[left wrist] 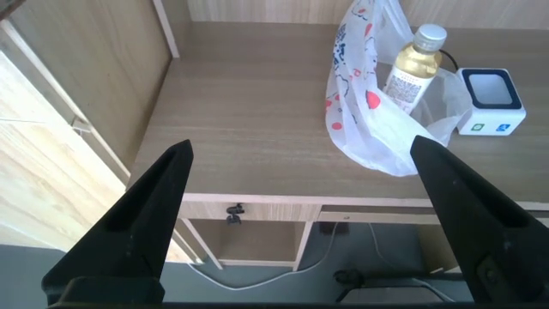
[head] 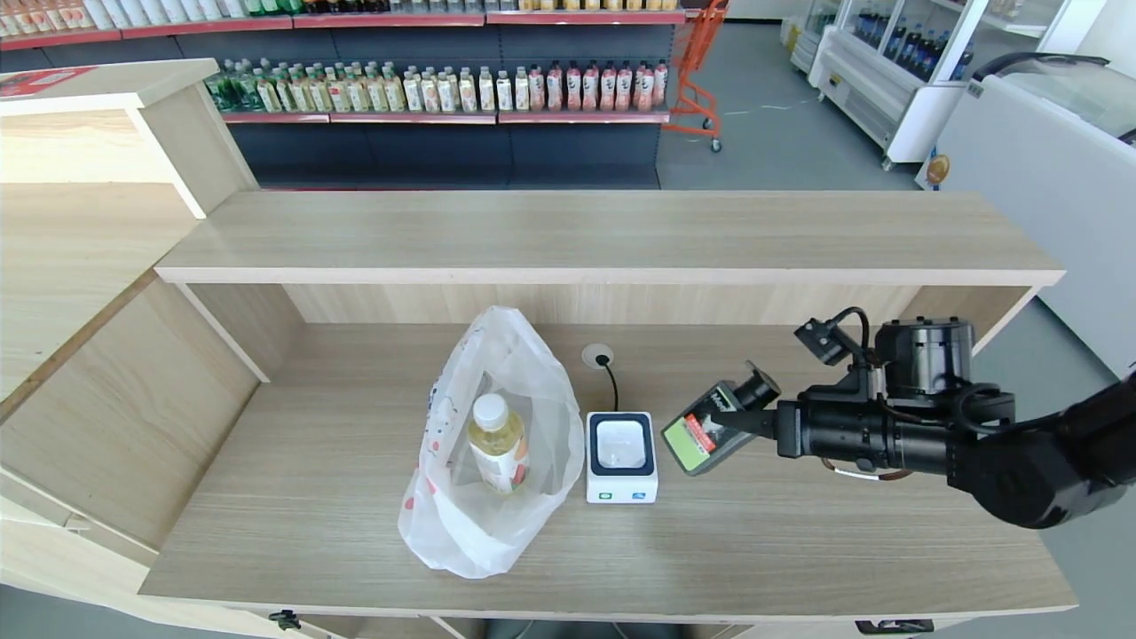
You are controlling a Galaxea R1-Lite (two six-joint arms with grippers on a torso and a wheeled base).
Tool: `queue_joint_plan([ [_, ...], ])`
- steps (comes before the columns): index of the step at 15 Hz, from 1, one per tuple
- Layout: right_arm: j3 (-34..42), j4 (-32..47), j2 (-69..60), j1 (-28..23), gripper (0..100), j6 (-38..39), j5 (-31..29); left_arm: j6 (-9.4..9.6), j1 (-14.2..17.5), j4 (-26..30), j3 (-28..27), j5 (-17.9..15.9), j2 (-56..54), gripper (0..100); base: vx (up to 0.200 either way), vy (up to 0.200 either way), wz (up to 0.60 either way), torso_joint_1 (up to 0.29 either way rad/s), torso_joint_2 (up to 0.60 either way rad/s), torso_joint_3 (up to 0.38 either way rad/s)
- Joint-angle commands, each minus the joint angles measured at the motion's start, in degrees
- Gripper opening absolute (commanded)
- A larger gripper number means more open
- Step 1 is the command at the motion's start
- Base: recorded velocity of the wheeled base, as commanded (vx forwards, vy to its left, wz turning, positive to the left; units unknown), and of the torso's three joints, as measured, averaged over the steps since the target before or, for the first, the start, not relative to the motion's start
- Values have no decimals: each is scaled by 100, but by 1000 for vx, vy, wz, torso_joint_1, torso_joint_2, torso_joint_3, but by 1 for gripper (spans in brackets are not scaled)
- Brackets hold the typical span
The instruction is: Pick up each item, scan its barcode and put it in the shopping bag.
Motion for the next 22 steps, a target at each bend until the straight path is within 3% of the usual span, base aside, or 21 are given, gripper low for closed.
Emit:
queue_joint_plan([
  [1, -240, -73, 690, 172, 0, -3, 3, -2, 0, -4, 1, -8, -2, 100, 0, 0, 0, 0, 0, 0],
  [13, -1699, -196, 1885, 839, 0, -3, -269, -2, 0, -4, 1, 1, -2, 100, 0, 0, 0, 0, 0, 0],
  [22, -2024, -187, 2061, 919, 0, -74, -489, -2, 0, -4, 1, -8, -2, 100, 0, 0, 0, 0, 0, 0],
])
